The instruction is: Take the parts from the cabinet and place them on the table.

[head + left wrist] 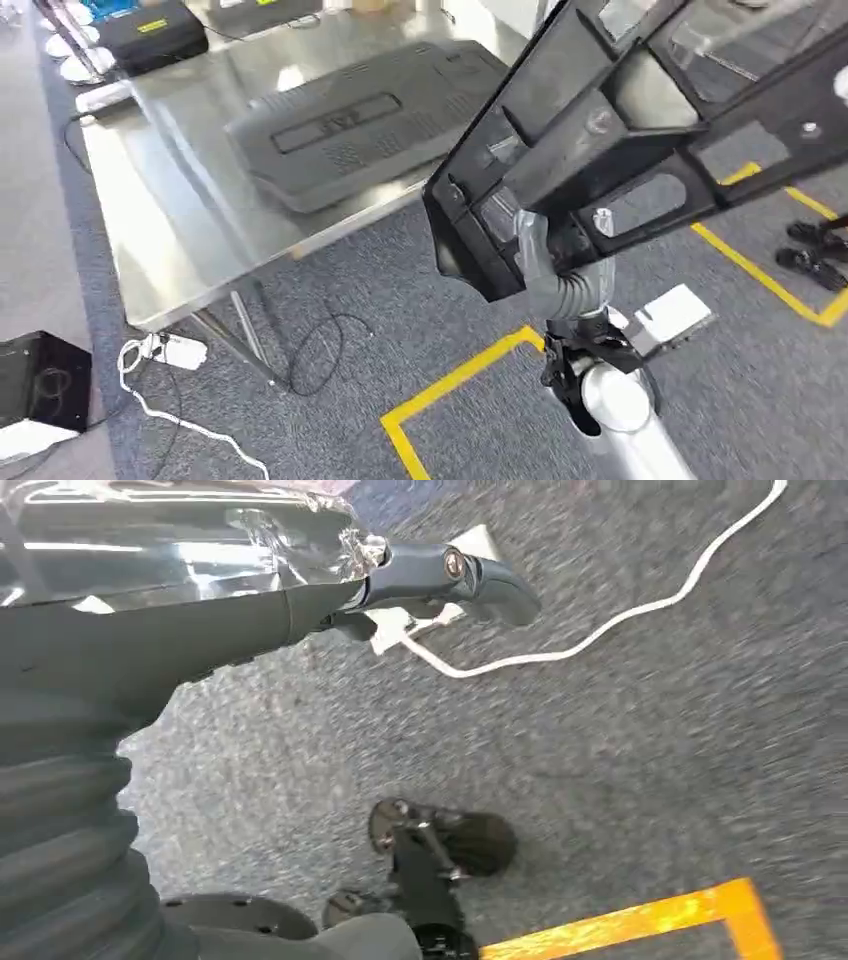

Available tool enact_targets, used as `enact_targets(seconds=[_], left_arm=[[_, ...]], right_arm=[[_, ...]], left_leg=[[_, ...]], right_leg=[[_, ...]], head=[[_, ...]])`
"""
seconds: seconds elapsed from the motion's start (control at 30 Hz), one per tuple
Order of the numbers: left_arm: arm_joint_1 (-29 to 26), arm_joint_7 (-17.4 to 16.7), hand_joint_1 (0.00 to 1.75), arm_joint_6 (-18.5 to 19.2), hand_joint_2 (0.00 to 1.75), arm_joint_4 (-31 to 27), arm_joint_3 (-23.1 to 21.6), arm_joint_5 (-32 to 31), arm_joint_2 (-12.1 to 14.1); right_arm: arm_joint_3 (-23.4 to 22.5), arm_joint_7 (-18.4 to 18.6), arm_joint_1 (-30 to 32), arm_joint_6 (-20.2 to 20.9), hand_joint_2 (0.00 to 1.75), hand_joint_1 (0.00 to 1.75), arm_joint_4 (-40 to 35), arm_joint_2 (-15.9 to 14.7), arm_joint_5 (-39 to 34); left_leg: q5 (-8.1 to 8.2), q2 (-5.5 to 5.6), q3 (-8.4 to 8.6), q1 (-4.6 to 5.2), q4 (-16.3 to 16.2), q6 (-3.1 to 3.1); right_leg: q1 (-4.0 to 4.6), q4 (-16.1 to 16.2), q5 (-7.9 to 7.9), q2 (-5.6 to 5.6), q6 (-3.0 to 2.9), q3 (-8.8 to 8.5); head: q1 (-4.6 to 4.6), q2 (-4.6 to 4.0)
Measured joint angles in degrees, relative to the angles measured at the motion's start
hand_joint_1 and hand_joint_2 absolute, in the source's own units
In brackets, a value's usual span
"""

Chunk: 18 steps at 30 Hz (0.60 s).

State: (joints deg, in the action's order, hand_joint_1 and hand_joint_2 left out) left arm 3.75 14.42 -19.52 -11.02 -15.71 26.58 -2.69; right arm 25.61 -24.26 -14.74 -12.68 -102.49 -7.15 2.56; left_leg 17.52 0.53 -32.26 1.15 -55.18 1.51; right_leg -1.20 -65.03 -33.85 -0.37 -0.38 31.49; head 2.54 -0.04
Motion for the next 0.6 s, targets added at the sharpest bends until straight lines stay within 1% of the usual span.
enact_targets(seconds=[0.03,0.07,0.1,0.13,0.17,0.2,0.23,0.27,0.3,0.33,0.37,0.4,0.43,0.47,0.5,0.53,0.57,0.6], left_arm=[[0.15,-0.02,0.00,-0.09,1.75,0.00,0.00,0.00,0.00],[0.13,0.00,0.00,-0.11,1.75,0.00,0.00,-0.02,0.00],[0.04,-0.02,0.00,-0.20,1.75,0.00,0.00,-0.02,0.00],[-0.09,-0.02,0.00,-0.31,1.75,0.02,0.00,-0.02,0.00],[-0.17,-0.02,0.00,-0.33,1.75,0.02,0.00,-0.02,0.00],[-0.13,-0.02,0.00,-0.35,1.75,0.00,0.00,-0.02,0.00],[-0.07,0.00,0.00,-0.37,1.75,0.00,0.00,-0.02,0.00],[-0.04,-0.02,0.00,-0.42,1.75,0.09,0.02,-0.04,0.00],[0.21,-0.02,0.00,-0.44,1.75,0.09,0.00,-0.02,0.00],[0.18,-0.02,0.00,-0.46,1.75,0.09,0.00,-0.04,0.00],[0.12,-0.02,0.00,-0.46,1.75,0.09,0.00,-0.04,0.00],[0.11,-0.02,0.00,-0.46,1.75,0.09,0.00,-0.04,0.00],[0.21,-0.02,0.00,-0.48,1.75,0.09,0.00,-0.04,0.04],[0.25,0.00,0.00,-0.48,1.75,0.09,-0.02,-0.13,0.00],[0.30,0.00,0.00,-0.48,1.75,0.09,-0.02,-0.15,0.00],[0.36,0.00,0.00,-0.48,1.75,0.09,-0.02,-0.15,0.00],[0.32,0.00,0.00,-0.50,1.75,0.09,-0.02,-0.20,0.00],[0.19,0.00,0.00,-0.50,1.75,0.09,-0.02,-0.20,0.00]], right_arm=[[0.00,-0.04,0.02,0.13,1.75,1.75,0.02,0.00,0.02],[-0.02,-0.04,0.20,0.13,1.75,1.75,0.11,0.00,0.02],[0.00,-0.04,0.38,0.15,1.75,1.75,0.26,0.00,0.02],[-0.02,-0.07,0.51,0.15,1.75,1.75,0.31,0.00,0.02],[-0.02,-0.06,0.51,0.15,1.75,1.75,0.33,0.00,-0.09],[-0.02,-0.07,0.49,0.15,1.75,1.75,0.35,0.00,-0.11],[-0.02,-0.11,0.49,0.15,1.75,1.75,0.35,0.00,-0.11],[-0.02,-0.15,0.50,0.15,1.75,1.75,0.55,0.00,-0.13],[0.00,-0.15,0.38,0.22,1.75,1.75,0.57,0.02,-0.13],[-0.02,-0.15,0.64,0.24,1.75,1.75,0.57,0.11,-0.13],[-0.04,-0.20,0.77,0.22,1.75,1.75,0.59,0.07,-0.13],[-0.09,-0.22,0.72,0.22,1.75,1.75,0.63,0.04,-0.15],[-0.09,-0.24,0.69,0.22,1.75,1.75,0.63,0.18,-0.15],[-0.11,-0.31,0.63,0.17,1.75,1.75,0.63,0.28,-0.20],[-0.09,-0.42,0.56,0.20,1.75,1.75,0.63,0.33,-0.20],[-0.09,-0.44,0.53,0.20,1.75,1.75,0.63,0.39,-0.20],[-0.09,-0.46,0.58,0.20,1.75,1.75,0.66,0.39,-0.22],[-0.09,-0.46,0.64,0.20,1.75,1.75,0.68,0.39,-0.22]], left_leg=[[0.34,0.05,0.19,0.08,-0.02,0.07],[0.72,0.10,0.44,0.15,-0.04,0.08],[1.18,0.12,0.80,0.16,-0.15,0.04],[1.69,0.14,1.29,0.11,-0.31,-0.07],[2.36,0.15,1.93,0.01,-0.55,-0.28],[3.09,0.16,2.60,-0.11,-0.91,-0.51],[4.08,0.14,3.19,-0.21,-1.39,-0.86],[4.77,0.09,3.15,-0.07,-1.86,-1.27],[5.09,0.17,2.70,-0.10,-2.48,-1.63],[5.55,-0.03,2.59,-0.14,-2.72,-1.98],[5.75,-0.02,3.01,-0.16,-3.06,-2.14],[6.02,0.02,3.28,-0.19,-3.06,-2.34],[6.41,0.04,3.37,-0.34,-3.77,-2.65],[6.74,0.02,2.29,-0.35,-6.39,-3.12],[7.63,-0.01,0.18,-0.79,-10.31,-3.56],[8.96,-0.02,-2.36,-1.06,-14.41,-3.88],[10.77,-0.04,-5.38,-1.34,-18.63,-4.16],[11.90,-0.04,-7.58,-1.49,-20.94,-4.30]], right_leg=[[0.03,-4.76,-2.09,0.19,-0.02,3.30],[0.02,-8.20,-3.43,0.26,0.17,6.02],[0.04,-9.77,-3.34,0.26,0.32,7.98],[0.03,-8.71,-1.58,0.25,0.42,8.45],[0.00,-5.44,1.46,0.25,0.27,7.92],[-0.05,-1.13,4.95,0.24,0.31,6.73],[-0.15,3.83,8.87,0.23,0.19,5.40],[0.14,4.19,7.70,0.30,0.16,5.61],[0.42,5.21,5.25,0.21,-0.30,5.36],[0.27,4.76,7.49,0.10,-0.88,5.61],[0.35,4.86,6.86,0.17,-1.28,5.46],[0.33,4.93,6.67,0.19,-1.65,5.08],[-0.12,5.16,6.66,0.24,-1.82,4.50],[-0.09,5.39,6.28,0.23,-2.11,3.65],[-0.07,5.46,5.99,0.19,-2.29,3.17],[-0.07,5.46,5.71,0.19,-2.42,2.84],[-0.07,5.46,5.21,0.20,-2.48,2.40],[-0.07,5.46,4.72,0.26,-2.48,1.87]], head=[[-0.46,0.00],[-0.62,0.02],[-0.66,0.00],[-0.92,0.02],[-1.18,0.02],[-1.31,0.00],[-1.75,0.00],[-1.99,0.00],[-2.34,0.00],[-2.21,0.00],[-1.97,0.02],[-1.95,0.00],[-1.95,0.02],[-2.03,0.00],[-1.27,0.02],[-1.05,0.00],[-0.86,0.00],[-0.55,0.02]])
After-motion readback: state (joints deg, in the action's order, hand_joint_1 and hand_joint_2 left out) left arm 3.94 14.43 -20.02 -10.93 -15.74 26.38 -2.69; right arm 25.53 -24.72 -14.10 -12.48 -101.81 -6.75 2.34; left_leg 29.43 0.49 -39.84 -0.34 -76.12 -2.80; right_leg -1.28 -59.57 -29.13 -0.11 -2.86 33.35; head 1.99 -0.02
